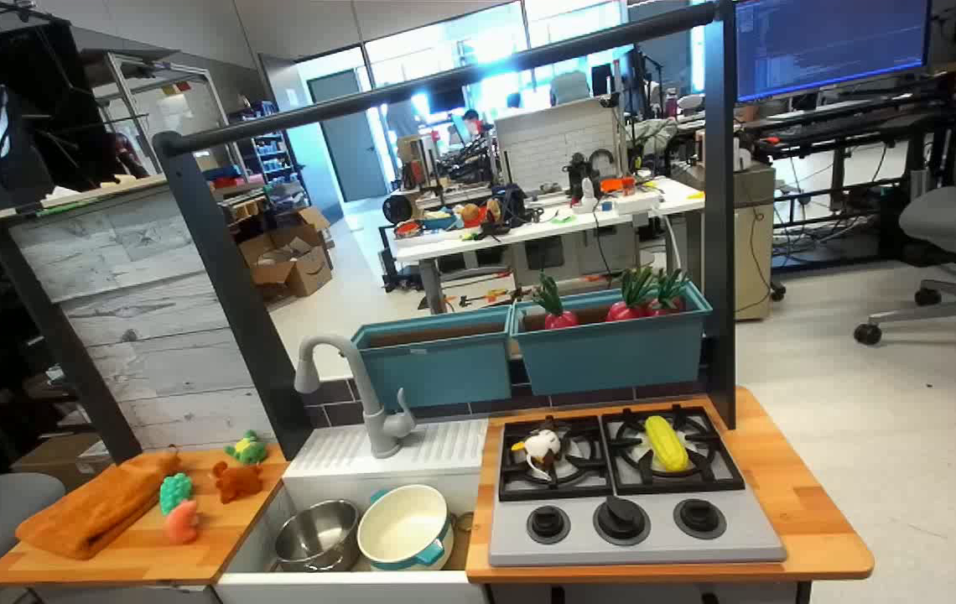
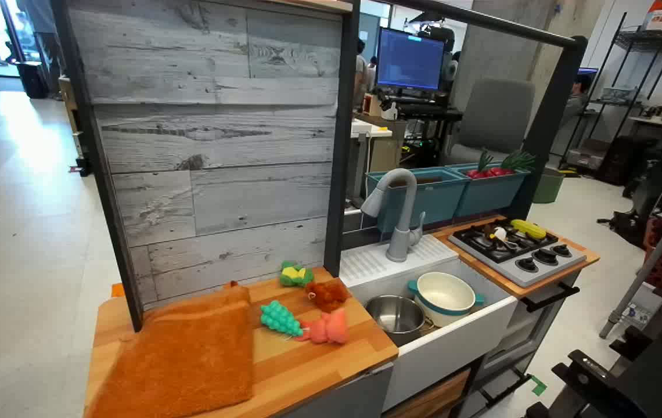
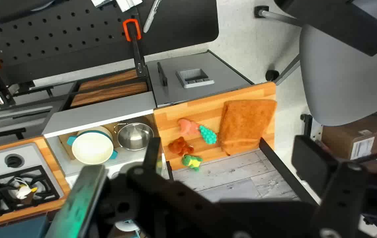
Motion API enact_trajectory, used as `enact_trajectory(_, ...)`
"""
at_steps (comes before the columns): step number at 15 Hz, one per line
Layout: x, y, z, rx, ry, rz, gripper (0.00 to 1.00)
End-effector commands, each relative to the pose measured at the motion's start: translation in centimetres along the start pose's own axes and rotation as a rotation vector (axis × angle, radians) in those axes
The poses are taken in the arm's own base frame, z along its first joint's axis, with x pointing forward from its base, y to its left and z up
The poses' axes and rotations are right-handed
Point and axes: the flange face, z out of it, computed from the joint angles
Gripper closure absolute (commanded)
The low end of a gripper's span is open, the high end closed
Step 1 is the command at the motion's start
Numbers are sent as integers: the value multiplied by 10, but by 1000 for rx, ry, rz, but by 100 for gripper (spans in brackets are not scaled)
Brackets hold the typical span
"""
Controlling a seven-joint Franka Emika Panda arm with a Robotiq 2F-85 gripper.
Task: Pick up all the plush toys from the counter and on the stove and put them in the pots, then wipe the counter with the cloth
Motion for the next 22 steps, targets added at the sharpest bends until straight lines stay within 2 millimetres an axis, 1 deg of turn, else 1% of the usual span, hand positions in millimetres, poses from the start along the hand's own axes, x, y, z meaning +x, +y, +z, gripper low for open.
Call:
enact_trajectory(1,0,0,-1,0,0,0,0)
enact_trajectory(3,21,5,20,-36,-32,2,0)
enact_trajectory(4,39,12,35,-54,-52,37,0)
enact_trajectory(5,57,23,52,-66,-76,89,0)
enact_trajectory(6,68,35,63,-74,-95,147,0)
enact_trajectory(8,90,60,95,-128,-157,227,0)
enact_trajectory(10,112,86,123,-179,-263,258,0)
enact_trajectory(11,126,94,129,-155,-331,226,0)
enact_trajectory(12,96,90,117,-158,-236,238,0)
enact_trajectory(14,115,99,134,-149,-304,244,0)
enact_trajectory(15,115,104,129,-153,-303,201,0)
enact_trajectory(19,107,120,122,-72,-314,59,0)
enact_trajectory(20,106,122,122,-74,-300,16,0)
enact_trajectory(22,100,125,123,-136,-252,-91,0)
